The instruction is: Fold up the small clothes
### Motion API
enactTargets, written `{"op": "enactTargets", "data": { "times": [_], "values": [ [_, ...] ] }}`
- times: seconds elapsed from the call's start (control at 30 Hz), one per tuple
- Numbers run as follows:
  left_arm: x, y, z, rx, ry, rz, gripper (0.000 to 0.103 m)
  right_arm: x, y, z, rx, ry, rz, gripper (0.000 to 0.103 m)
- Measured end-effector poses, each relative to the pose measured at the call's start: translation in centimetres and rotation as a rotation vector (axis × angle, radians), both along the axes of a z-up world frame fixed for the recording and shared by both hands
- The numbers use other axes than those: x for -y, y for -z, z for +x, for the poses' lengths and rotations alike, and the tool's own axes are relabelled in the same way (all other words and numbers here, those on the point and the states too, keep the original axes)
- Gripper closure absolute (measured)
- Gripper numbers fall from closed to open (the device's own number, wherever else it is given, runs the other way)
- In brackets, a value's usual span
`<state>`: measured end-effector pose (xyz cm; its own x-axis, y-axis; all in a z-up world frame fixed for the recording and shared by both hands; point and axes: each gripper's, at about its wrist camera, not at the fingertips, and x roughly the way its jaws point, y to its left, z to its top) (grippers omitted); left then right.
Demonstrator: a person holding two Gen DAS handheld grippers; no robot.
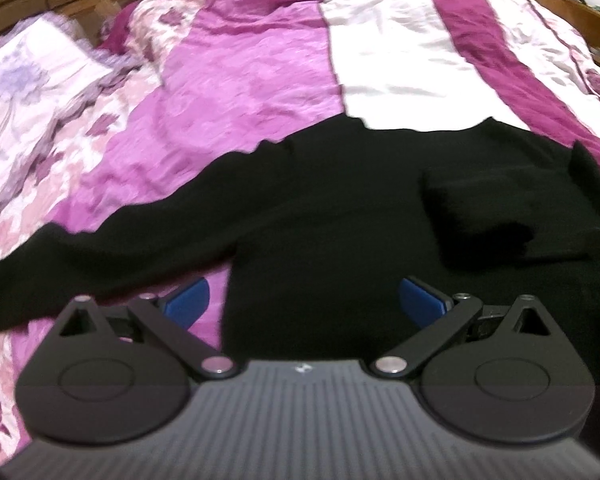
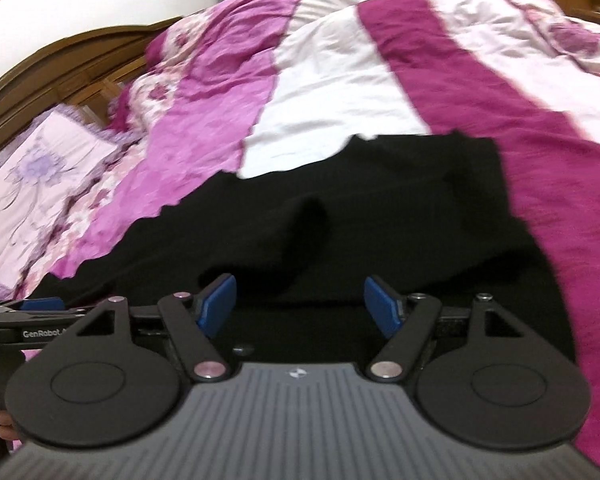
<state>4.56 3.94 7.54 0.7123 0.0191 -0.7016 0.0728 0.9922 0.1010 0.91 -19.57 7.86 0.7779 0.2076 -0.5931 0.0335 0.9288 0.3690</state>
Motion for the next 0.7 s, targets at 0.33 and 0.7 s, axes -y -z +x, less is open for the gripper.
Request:
{"op": "enactTargets", "data": {
  "times": [0.33, 0.7],
  "values": [
    [5.9, -0.7, 1.1, 0.021, 0.108, -0.015, 0.000, 5.0, 1.3, -1.5, -0.044, 0.150, 0.035, 0.026],
    [11.1, 0.9, 3.0, 0.017, 0.199, 0.004, 0.000, 6.7, 3.2, -0.9, -0.085, 0.238, 0.113, 0.026]
  ]
}}
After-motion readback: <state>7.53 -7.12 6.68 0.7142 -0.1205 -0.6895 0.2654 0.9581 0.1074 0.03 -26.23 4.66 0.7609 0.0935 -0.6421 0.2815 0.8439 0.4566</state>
